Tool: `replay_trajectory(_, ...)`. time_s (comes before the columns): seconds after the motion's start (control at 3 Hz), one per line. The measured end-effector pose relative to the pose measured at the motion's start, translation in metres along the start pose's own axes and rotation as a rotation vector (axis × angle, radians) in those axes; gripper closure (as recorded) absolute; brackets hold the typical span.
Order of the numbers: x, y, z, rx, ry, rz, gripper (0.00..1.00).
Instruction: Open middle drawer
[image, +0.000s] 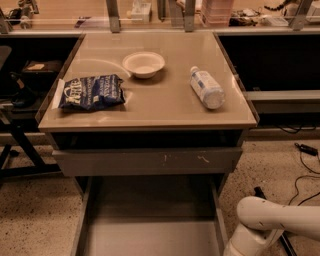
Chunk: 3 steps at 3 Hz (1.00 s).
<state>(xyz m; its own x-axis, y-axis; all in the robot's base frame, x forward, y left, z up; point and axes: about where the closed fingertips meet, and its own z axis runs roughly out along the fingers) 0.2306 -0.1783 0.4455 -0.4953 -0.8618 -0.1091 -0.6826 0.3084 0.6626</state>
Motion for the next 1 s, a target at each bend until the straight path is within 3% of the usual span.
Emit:
replay_trajectory(0.33,-0.011,0.001,-0.011,0.017,-0.015,-0.014,0.0)
replay_trajectory(0.67,-0.023,0.025,-0.038,0.096,-0.084,-0.038,0.0)
replay_trajectory(1.0,-0.002,0.064,-0.078,0.222,-0.14,0.013,0.0)
